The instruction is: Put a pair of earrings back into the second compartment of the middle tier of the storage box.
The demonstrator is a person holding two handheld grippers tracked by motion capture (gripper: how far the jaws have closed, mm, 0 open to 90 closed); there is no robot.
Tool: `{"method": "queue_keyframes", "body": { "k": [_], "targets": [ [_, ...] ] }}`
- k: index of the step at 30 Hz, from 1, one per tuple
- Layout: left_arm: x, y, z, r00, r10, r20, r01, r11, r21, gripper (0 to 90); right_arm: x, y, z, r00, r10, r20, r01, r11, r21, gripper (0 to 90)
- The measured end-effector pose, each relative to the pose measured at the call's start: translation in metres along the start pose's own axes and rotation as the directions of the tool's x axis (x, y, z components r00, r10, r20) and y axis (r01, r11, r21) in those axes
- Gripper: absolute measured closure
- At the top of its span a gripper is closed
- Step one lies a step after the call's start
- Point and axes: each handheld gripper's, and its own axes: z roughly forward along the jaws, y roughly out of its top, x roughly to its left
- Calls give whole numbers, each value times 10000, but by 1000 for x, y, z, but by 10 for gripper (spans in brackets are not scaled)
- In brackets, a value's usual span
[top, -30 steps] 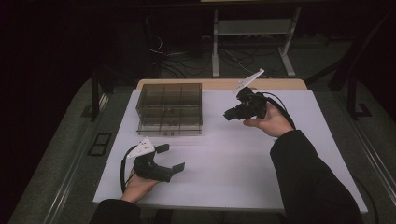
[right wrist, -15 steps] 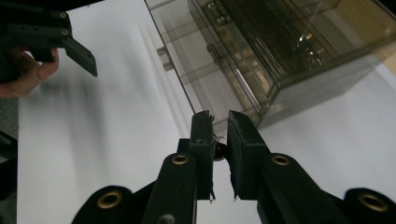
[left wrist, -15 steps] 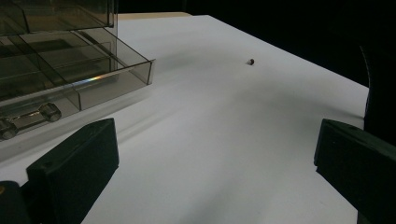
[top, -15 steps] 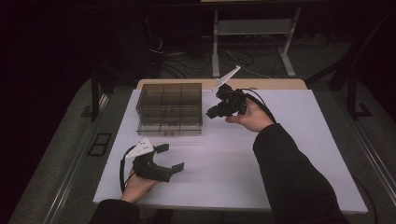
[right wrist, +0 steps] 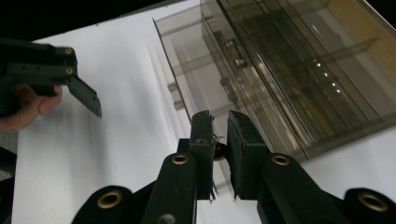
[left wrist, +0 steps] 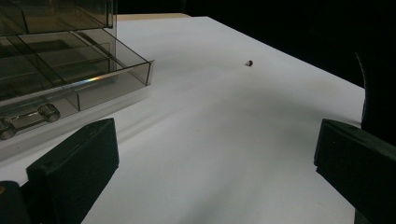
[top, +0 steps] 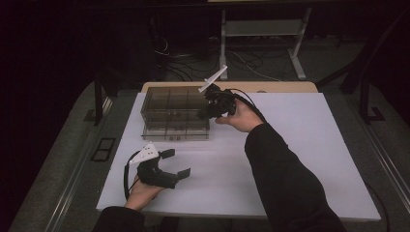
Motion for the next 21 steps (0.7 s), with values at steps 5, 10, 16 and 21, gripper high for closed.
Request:
{"method": "queue_keyframes", "body": {
  "k": [5, 10, 16, 21],
  "targets": [
    [-1, 0, 0, 10000, -67, 12, 67, 10000, -66, 0, 1, 7, 17, 9998, -38, -208, 38, 10000, 23, 798],
    [0, 0, 0, 10000, -42, 23, 42, 10000, -74, 0, -1, 11, 33, 9993, 89, -368, -89, 10000, 20, 798],
    [0, 0, 0, 10000, -79, 44, 79, 9999, -97, 0, -4, 14, 50, 9990, 38, -442, -38, 10000, -5, 798],
    [1, 0, 0, 10000, -57, 52, 57, 10000, -66, 0, -3, 15, 63, 9983, 16, -583, -14, 10000, 47, 797]
  ]
}}
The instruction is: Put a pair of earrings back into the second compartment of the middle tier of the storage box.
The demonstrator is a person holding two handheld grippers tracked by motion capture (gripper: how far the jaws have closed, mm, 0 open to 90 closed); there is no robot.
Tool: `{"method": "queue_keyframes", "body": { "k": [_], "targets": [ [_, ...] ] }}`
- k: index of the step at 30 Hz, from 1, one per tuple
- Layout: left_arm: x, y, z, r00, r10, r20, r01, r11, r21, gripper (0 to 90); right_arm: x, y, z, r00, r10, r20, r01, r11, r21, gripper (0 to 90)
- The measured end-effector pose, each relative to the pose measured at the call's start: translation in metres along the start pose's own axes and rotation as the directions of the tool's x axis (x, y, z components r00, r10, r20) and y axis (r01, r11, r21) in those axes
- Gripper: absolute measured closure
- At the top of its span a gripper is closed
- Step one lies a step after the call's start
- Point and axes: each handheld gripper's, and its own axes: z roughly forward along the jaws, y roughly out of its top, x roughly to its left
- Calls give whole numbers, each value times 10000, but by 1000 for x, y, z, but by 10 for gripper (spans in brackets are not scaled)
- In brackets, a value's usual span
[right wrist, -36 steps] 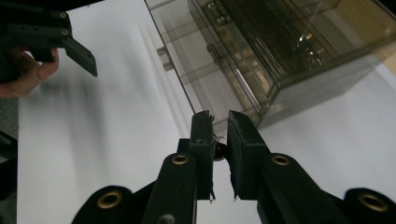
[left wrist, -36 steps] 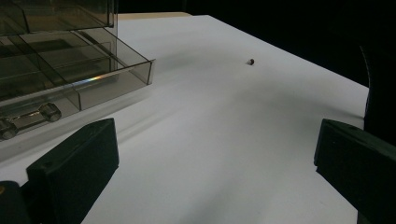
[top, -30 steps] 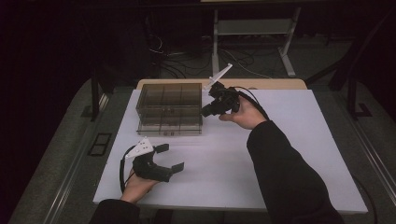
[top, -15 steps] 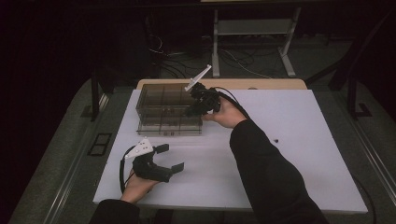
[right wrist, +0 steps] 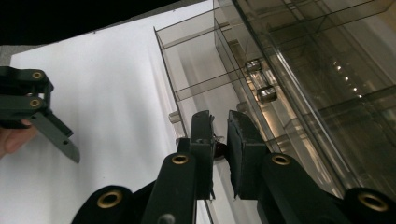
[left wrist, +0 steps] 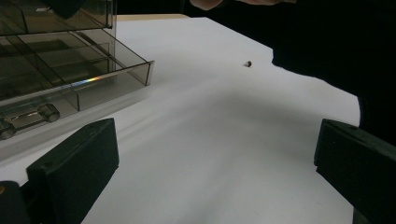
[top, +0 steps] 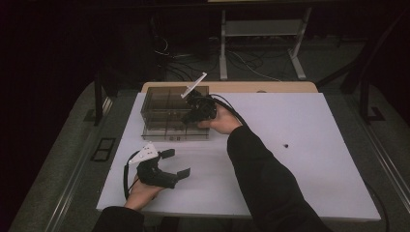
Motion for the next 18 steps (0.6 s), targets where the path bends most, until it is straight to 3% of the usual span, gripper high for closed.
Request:
{"method": "queue_keyframes", "body": {
  "k": [12, 18],
  "targets": [
    [1, 0, 0, 10000, 2, 29, -2, 10000, -3, 0, -2, 0, 28, 9996, 101, -257, -99, 9999, 78, 794],
    [1, 0, 0, 10000, -30, 17, 30, 10000, -8, 0, -3, -1, 26, 9994, 149, -318, -151, 9999, -41, 720]
  ]
}}
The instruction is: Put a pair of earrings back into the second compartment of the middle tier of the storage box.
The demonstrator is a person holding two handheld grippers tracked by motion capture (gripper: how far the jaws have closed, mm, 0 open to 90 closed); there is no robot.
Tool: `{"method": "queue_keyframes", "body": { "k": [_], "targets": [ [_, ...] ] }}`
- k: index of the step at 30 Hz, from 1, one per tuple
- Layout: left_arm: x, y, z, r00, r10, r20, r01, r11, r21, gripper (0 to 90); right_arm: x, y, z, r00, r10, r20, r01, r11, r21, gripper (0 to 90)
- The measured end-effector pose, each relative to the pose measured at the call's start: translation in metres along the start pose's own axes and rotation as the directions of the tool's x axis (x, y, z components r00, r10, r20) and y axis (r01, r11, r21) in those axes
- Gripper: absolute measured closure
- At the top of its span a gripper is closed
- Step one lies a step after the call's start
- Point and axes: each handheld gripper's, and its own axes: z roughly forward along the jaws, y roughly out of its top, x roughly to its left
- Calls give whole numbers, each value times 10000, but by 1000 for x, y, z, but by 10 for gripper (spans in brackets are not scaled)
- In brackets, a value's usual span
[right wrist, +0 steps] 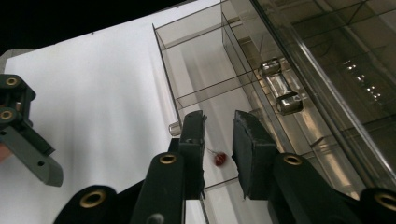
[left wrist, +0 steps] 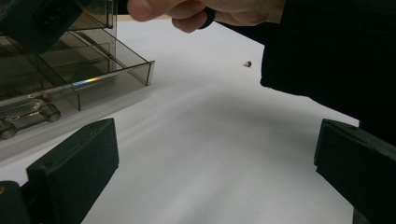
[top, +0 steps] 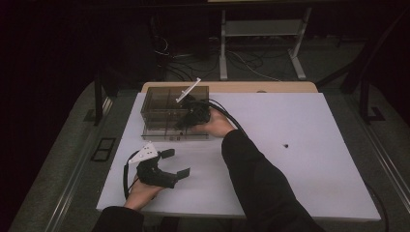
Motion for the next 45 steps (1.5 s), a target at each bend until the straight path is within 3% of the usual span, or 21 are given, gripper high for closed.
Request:
{"method": "queue_keyframes", "body": {
  "k": [7, 14, 20, 22, 24, 26, 29, 31, 32, 42, 45],
  "targets": [
    [0, 0, 0, 10000, 79, 5, -79, 10000, 14, 0, 3, 1, -15, 9997, -91, 233, 95, 9998, -166, 648],
    [1, 0, 0, 10000, 19, -5, -19, 10000, 68, 0, 4, -5, -36, 9981, 151, 595, -122, 9988, -482, 466],
    [1, 0, 0, 10000, -35, -31, 35, 10000, 53, 0, 5, -14, -54, 9967, 169, 790, -128, 9986, -520, 250],
    [1, 0, 0, 10000, -3, -31, 3, 10000, 73, 0, 6, -18, -60, 9969, 298, 733, -254, 9978, -614, 189],
    [1, 0, 1, 10000, 0, -42, 1, 10000, 69, 0, 6, -22, -67, 9973, 330, 657, -286, 9974, -666, 185],
    [1, 0, 1, 10000, 3, -40, -3, 10000, 48, 0, 7, -27, -73, 9976, 303, 622, -261, 9974, -676, 110],
    [1, 0, 1, 10000, 15, -35, -15, 9999, 103, 0, 10, -35, -81, 9982, 294, 521, -264, 9980, -568, 108],
    [0, 0, 1, 10000, 21, -32, -21, 9999, 142, 0, 12, -40, -88, 9974, 444, 569, -407, 9971, -636, 0],
    [0, 0, 1, 10000, 20, -28, -20, 9999, 148, 0, 12, -43, -90, 9960, 454, 769, -407, 9973, -619, 2],
    [0, 0, 1, 10000, -36, -48, 36, 10000, 92, 0, 14, -76, -117, 9900, 831, 1137, -740, 9939, -818, 2],
    [0, 0, 1, 10000, 27, -48, -27, 9999, 135, 0, 14, -87, -123, 9865, 1132, 1181, -1023, 9902, -952, 2]
  ]
}}
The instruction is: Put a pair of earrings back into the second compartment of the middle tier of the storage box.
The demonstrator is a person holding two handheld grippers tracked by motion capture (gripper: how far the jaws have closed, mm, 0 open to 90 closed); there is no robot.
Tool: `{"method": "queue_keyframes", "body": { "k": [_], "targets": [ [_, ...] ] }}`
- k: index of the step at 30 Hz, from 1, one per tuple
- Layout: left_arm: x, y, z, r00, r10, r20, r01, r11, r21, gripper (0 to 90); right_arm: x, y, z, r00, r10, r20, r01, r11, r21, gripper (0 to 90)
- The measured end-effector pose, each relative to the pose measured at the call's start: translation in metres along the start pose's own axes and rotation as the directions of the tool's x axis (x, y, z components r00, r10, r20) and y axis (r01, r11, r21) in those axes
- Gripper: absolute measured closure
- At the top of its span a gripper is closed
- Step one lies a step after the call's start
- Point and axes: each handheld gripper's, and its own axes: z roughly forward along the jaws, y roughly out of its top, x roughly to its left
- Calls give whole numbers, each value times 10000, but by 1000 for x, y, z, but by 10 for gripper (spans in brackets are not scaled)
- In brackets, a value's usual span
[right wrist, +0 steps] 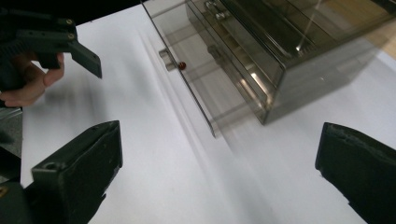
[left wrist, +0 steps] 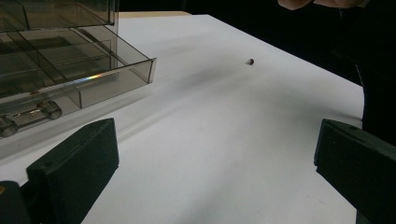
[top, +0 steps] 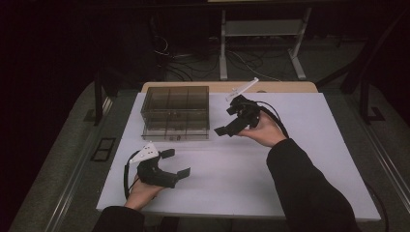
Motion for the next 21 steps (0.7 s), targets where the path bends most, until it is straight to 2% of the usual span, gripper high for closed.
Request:
{"method": "queue_keyframes", "body": {
  "k": [13, 21],
  "targets": [
    [0, 0, 1, 10000, 25, -45, -25, 10000, 46, 0, -15, -42, -28, 9977, 507, 446, -507, 9987, 0, 2],
    [0, -1, 2, 10000, 18, -28, -18, 10000, 68, 0, -20, -66, -32, 9960, 728, 515, -728, 9973, -28, 2]
  ]
}}
